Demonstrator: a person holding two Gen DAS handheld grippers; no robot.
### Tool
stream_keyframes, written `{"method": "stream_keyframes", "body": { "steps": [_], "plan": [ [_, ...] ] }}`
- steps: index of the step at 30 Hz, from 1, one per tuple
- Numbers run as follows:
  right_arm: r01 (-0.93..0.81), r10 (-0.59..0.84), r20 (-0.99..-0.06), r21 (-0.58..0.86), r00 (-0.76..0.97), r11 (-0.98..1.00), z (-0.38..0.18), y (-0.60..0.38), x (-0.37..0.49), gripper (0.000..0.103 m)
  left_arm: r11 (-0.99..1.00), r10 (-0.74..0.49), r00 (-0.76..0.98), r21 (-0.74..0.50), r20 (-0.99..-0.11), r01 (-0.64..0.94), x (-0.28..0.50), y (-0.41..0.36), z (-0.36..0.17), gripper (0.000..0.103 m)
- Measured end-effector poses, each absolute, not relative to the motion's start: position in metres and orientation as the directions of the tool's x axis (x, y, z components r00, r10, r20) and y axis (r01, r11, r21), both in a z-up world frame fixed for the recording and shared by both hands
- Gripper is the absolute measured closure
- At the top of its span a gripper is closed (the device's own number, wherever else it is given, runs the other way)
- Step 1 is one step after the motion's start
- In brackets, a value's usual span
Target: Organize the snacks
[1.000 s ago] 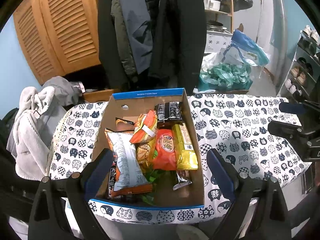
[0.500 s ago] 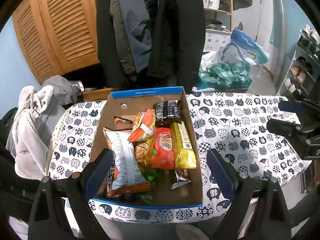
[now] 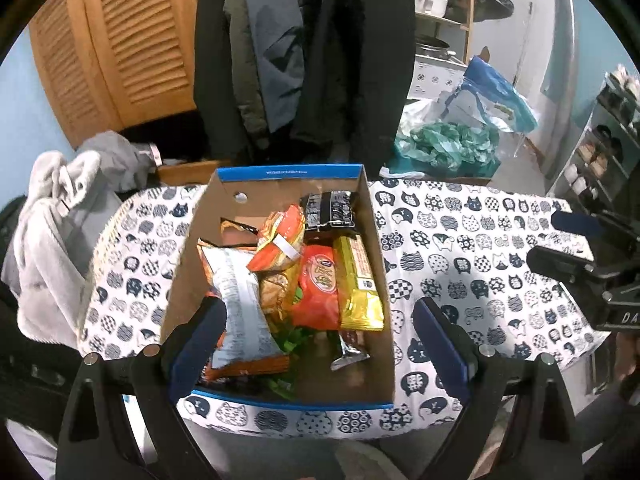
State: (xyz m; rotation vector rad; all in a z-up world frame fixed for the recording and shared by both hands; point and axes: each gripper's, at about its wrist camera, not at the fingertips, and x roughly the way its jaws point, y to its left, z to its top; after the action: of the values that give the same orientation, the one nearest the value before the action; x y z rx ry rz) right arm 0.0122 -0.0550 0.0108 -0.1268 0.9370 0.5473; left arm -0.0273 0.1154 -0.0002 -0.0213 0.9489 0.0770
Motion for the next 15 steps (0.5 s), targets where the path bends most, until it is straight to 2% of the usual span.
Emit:
{"method": "stream_keyframes", "body": {
  "steps": [15],
  "plan": [
    [-0.499, 0.390, -0.795, 0.129, 0.465, 0.857, 0.0087, -0.0527, 0.0112, 0.019, 0.993, 0.109, 0.594, 0.066, -0.797, -0.094, -0.0299, 0.1132, 0.0008, 0.008]
  ]
}}
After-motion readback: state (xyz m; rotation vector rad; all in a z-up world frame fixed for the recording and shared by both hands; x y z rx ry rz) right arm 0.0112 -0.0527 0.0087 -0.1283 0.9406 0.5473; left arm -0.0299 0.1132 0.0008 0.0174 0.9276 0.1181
